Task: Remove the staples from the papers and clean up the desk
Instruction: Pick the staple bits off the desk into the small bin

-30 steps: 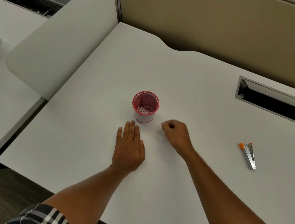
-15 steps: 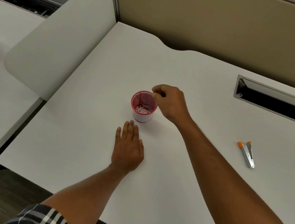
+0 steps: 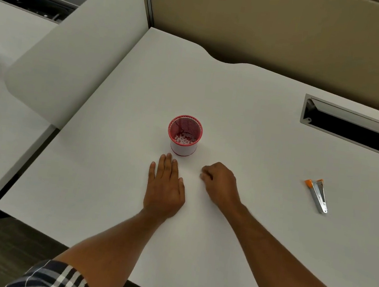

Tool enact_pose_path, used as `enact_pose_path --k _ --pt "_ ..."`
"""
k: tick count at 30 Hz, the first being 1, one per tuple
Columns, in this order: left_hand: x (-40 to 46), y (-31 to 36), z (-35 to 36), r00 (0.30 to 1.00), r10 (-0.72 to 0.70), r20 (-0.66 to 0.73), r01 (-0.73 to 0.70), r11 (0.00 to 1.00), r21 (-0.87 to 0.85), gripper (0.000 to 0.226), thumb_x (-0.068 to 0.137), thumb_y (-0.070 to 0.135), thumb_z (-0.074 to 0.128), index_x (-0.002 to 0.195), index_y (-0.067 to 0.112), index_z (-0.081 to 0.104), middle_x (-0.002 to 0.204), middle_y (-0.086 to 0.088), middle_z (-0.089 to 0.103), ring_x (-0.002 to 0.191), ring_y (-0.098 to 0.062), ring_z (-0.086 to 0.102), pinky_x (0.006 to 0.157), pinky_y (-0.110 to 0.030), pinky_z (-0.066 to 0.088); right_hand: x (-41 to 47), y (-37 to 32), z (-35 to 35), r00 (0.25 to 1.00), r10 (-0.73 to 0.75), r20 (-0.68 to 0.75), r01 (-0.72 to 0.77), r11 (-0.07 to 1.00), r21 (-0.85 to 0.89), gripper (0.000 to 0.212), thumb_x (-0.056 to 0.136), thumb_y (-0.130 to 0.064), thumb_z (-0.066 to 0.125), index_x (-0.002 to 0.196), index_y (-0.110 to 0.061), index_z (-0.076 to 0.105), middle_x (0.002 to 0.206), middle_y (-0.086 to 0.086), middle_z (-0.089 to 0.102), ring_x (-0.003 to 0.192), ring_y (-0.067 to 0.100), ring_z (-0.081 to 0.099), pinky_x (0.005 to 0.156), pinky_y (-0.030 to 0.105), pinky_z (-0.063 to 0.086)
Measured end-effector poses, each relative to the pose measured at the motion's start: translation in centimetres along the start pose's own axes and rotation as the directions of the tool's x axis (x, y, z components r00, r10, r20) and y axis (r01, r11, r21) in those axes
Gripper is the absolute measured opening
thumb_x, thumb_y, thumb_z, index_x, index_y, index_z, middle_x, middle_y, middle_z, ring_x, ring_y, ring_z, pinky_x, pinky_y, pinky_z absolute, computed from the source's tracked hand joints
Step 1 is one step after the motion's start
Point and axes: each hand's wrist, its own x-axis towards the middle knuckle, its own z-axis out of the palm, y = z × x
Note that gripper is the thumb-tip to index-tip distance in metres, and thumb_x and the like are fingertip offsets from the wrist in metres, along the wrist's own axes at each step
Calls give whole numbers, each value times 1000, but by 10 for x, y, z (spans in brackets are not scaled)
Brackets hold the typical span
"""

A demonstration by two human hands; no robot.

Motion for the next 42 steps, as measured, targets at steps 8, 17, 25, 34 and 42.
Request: enact_pose_path --k 8,17,25,34,42 --pt "0 1 0 1000 -3 6 3 1000 -1 62 98 32 28 151 0 31 160 -21 27 151 -33 20 122 -54 18 4 1 9 988 -142 -68 132 982 -134 23 95 -15 53 99 -7 74 94 10 70 88 26 62 76 36 51" --pt "0 0 1 1000 -2 1 2 1000 -1 62 98 32 28 151 0 31 160 -20 27 151 -33 20 122 -53 17 8 1 14 982 -187 -33 174 957 -233 24 96 -14 48 93 -3 68 91 14 66 82 26 58 72 38 51" --pt "0 -1 2 1000 -1 2 1 1000 -1 61 98 32 30 150 0 32 160 -20 27 151 -33 19 122 -53 17 11 -4 17 980 -198 2 187 924 -333 21 97 -11 43 92 -3 62 93 14 62 84 24 54 72 33 46" --pt "0 -1 1 1000 -4 6 4 1000 -12 62 98 32 28 151 0 32 161 -20 27 152 -33 18 123 -53 17 23 -6 3 999 40 -10 -41 996 -81 16 84 -14 52 76 -4 62 80 8 65 72 21 57 60 29 42" --pt "1 0 2 1000 -3 23 3 1000 -11 62 99 32 27 152 0 27 162 -19 23 153 -32 15 123 -53 15 39 -55 -77 973 228 25 -171 646 744 26 82 -12 60 57 -18 56 51 -9 48 53 11 42 60 29 48"
